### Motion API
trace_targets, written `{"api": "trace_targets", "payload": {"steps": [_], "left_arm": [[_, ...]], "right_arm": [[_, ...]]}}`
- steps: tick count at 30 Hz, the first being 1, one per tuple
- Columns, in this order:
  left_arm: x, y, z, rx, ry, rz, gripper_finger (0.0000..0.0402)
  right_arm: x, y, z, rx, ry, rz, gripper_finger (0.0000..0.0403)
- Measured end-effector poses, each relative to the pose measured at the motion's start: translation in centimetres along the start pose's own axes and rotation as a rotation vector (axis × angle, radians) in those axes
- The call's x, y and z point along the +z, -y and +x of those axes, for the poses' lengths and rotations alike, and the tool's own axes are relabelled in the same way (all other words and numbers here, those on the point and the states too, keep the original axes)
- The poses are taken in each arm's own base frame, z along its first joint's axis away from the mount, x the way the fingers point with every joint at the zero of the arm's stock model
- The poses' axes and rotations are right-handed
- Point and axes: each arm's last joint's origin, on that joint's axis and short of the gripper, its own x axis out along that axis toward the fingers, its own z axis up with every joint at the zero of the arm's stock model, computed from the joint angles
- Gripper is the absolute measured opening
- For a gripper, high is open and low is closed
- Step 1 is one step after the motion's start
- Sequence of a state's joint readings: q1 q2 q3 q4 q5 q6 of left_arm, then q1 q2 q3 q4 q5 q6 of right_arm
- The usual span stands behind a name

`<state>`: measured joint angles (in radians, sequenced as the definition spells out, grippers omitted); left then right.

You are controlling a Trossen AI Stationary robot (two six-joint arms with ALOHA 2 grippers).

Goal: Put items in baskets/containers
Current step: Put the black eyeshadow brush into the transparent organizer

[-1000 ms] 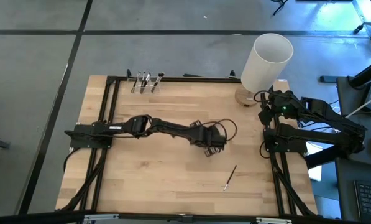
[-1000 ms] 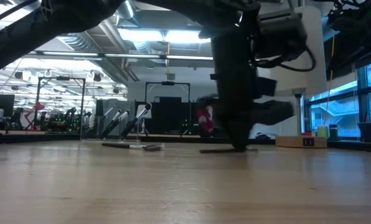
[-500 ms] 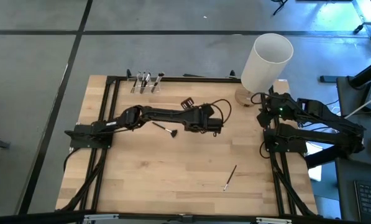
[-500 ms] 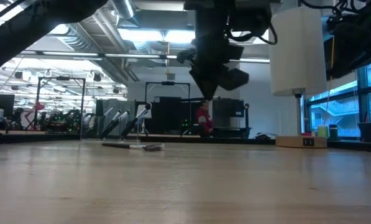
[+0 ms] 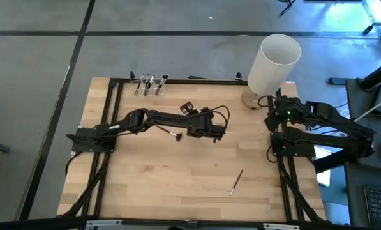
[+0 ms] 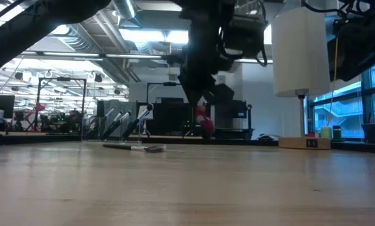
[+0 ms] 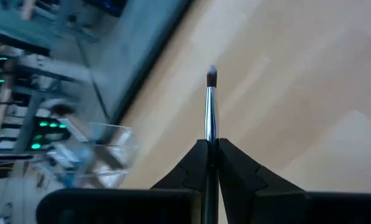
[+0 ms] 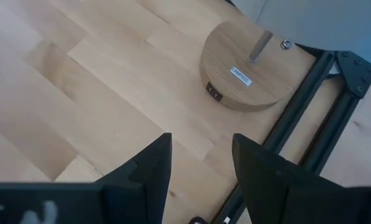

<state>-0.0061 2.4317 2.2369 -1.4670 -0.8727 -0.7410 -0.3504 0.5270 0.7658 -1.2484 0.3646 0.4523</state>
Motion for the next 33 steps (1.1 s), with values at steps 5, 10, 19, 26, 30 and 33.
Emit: {"api": "trace_targets", "payload": {"steps": [5,10,19,26,30,33], "left_arm": [[-1.2,2.5,0.4,-0.102,-0.010,0.060,0.0023],[-1.9,3.5,-0.6,-0.142,0.014,0.174,0.0022],[-2.5,1.4,-1.8,-0.083,0.055,0.168,0.0022],[-5.4,-1.5,0.0,-0.073,0.066,0.054,0.0022],[-7.2,-3.9,0.4,-0.143,0.133,-0.038,0.0022],[-8.6,-5.9,0.4,-0.195,0.207,-0.118,0.0022]], "right_arm": [[0.1,0.0,0.0,0.003,0.007,0.015,0.0168],[0.4,-0.2,0.0,0.019,0.042,0.029,0.0168],[1.4,-0.6,-0.1,0.058,0.129,0.000,0.0168],[1.4,-0.6,0.0,0.057,0.131,-0.017,0.0168],[1.4,-0.7,0.0,0.058,0.133,-0.011,0.0168],[1.4,-0.7,0.0,0.061,0.132,0.010,0.0168]]}}
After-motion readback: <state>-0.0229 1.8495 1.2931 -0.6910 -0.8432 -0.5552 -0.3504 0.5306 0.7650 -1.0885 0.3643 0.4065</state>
